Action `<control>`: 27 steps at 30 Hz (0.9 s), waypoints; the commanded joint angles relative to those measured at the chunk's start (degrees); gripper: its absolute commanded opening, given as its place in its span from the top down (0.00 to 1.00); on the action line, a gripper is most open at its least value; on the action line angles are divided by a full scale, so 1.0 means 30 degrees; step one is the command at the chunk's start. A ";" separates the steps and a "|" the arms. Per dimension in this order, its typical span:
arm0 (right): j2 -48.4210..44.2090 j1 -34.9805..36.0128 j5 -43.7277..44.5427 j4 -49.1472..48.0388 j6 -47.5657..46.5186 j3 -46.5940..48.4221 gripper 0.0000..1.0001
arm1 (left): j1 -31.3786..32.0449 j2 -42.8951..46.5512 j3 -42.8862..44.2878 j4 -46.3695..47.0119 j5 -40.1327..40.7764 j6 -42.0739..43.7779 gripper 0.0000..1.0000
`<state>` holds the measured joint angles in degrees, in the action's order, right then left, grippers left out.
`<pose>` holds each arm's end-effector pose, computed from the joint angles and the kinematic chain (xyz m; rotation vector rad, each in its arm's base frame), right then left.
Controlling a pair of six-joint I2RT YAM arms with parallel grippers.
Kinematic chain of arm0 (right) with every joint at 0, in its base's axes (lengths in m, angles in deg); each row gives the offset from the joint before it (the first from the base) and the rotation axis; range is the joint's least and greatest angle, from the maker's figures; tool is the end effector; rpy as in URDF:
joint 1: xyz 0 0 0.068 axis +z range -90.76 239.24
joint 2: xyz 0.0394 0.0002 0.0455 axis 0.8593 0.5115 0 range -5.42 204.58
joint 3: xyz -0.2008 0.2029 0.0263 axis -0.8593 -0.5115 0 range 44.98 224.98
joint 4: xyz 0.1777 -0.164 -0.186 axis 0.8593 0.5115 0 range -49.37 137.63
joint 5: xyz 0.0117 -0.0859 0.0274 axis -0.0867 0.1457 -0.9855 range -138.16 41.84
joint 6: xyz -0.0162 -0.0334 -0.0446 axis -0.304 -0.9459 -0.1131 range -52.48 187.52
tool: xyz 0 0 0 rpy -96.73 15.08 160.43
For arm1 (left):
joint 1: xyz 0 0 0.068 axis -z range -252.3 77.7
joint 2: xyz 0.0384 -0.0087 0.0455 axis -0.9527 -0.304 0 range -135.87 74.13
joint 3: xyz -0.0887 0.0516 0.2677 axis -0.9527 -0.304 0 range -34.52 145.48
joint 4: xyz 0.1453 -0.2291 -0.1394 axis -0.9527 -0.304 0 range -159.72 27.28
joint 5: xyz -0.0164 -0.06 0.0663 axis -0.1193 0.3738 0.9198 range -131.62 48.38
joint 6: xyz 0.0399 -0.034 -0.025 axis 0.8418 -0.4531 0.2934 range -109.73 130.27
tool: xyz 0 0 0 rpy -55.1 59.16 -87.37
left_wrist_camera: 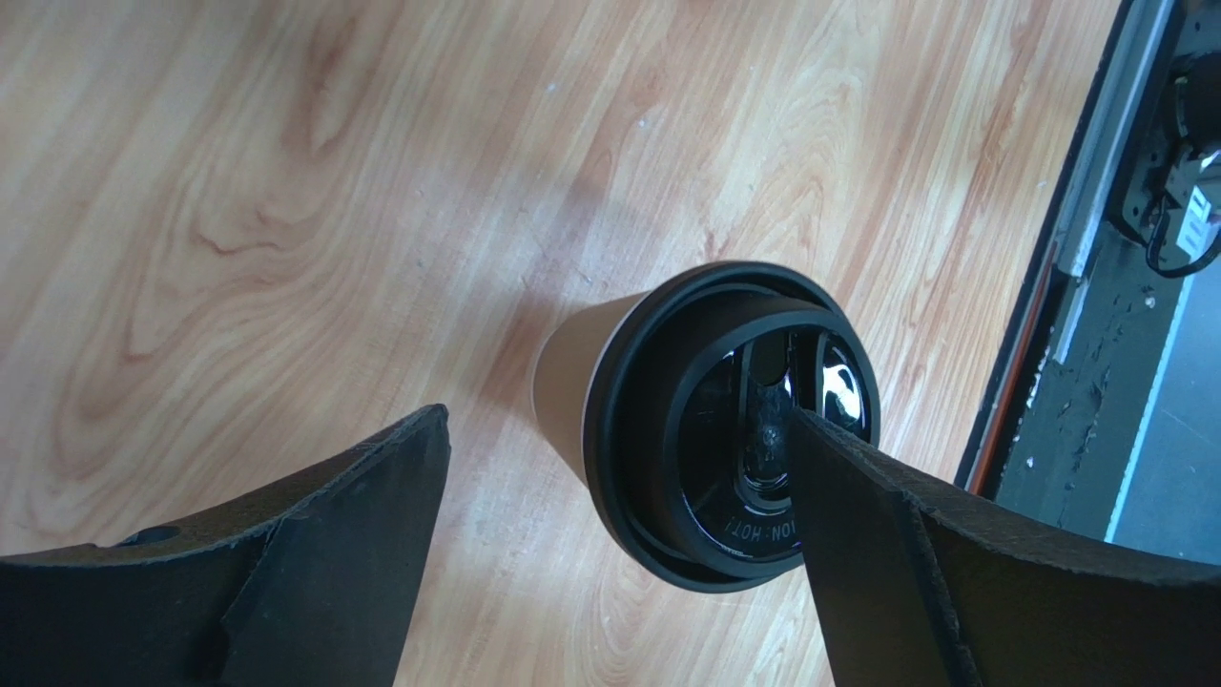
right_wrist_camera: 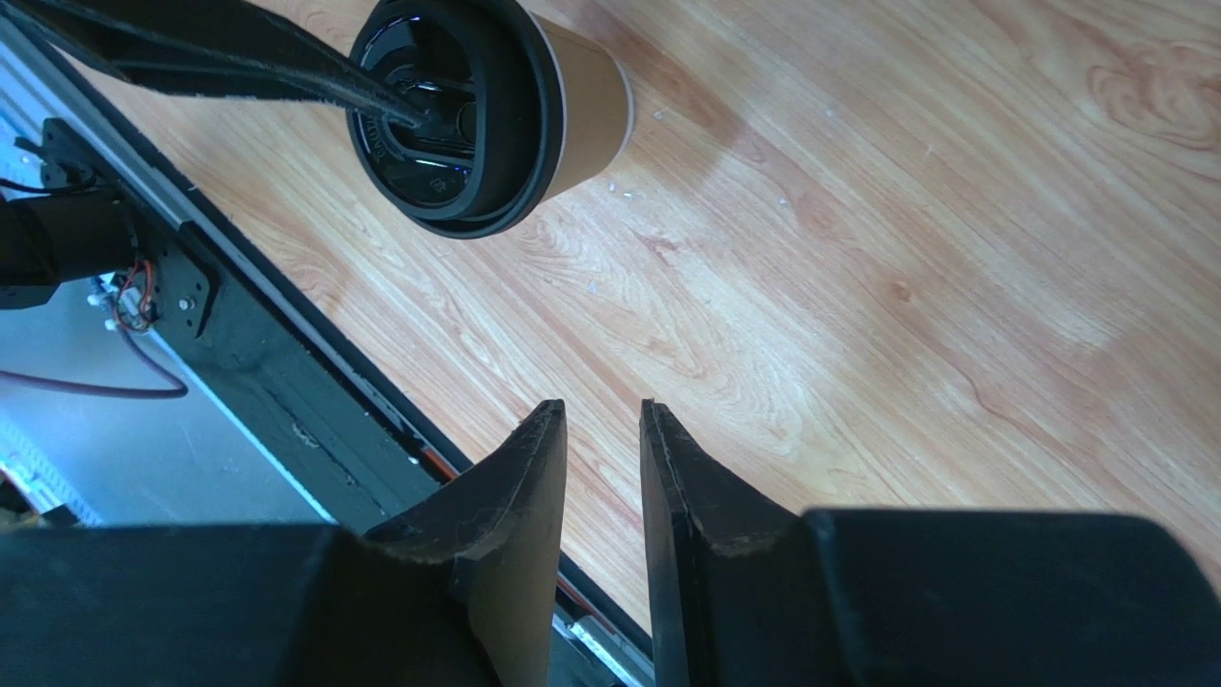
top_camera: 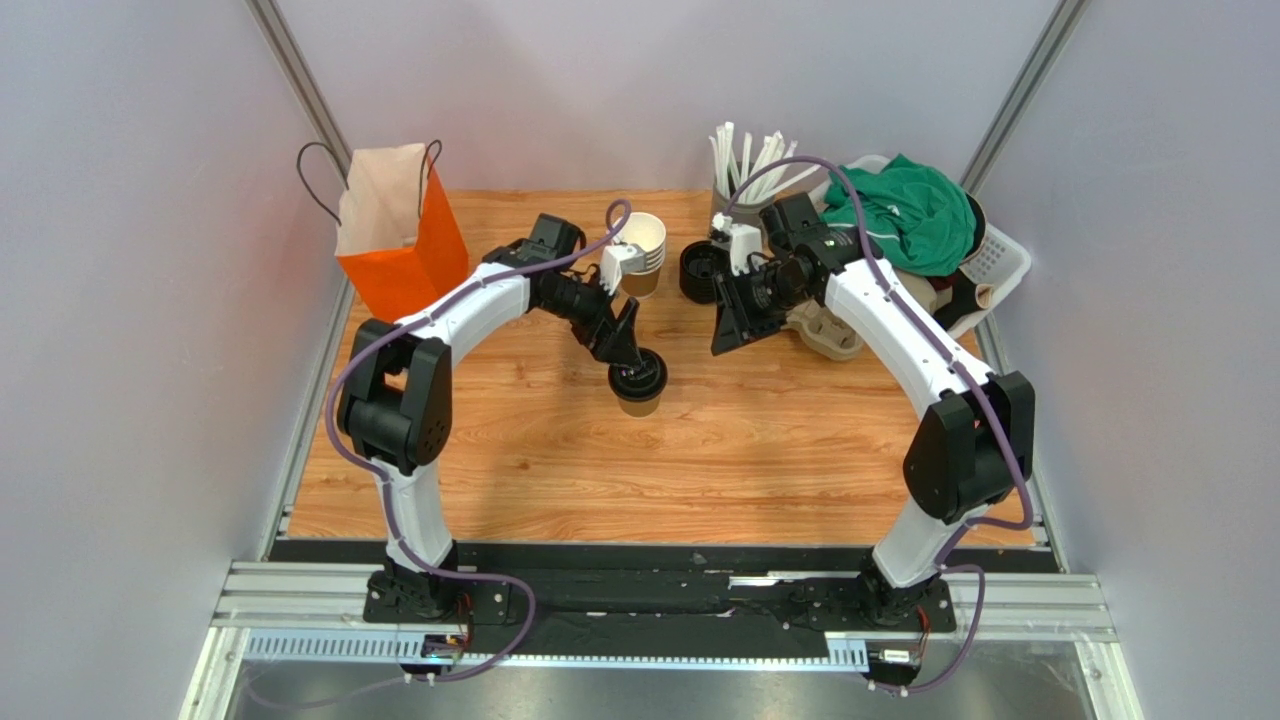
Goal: Pack the takeout coffee
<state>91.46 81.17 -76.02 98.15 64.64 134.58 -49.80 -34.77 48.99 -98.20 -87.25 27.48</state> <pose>0.3609 0.1663 0.3123 -0.7239 2.5963 0.7579 0.4034 -0.1993 0.2161 1.0951 2.2361 -1.0696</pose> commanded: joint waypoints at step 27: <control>-0.0009 0.0012 -0.2491 -0.1066 -0.0448 -0.0424 0.71 | -0.0615 -0.2487 0.1111 -0.1590 -0.2894 0.0591 0.17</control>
<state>92.34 81.17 -80.50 96.90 64.51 133.84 -51.00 -40.32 51.81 -101.96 -94.44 27.86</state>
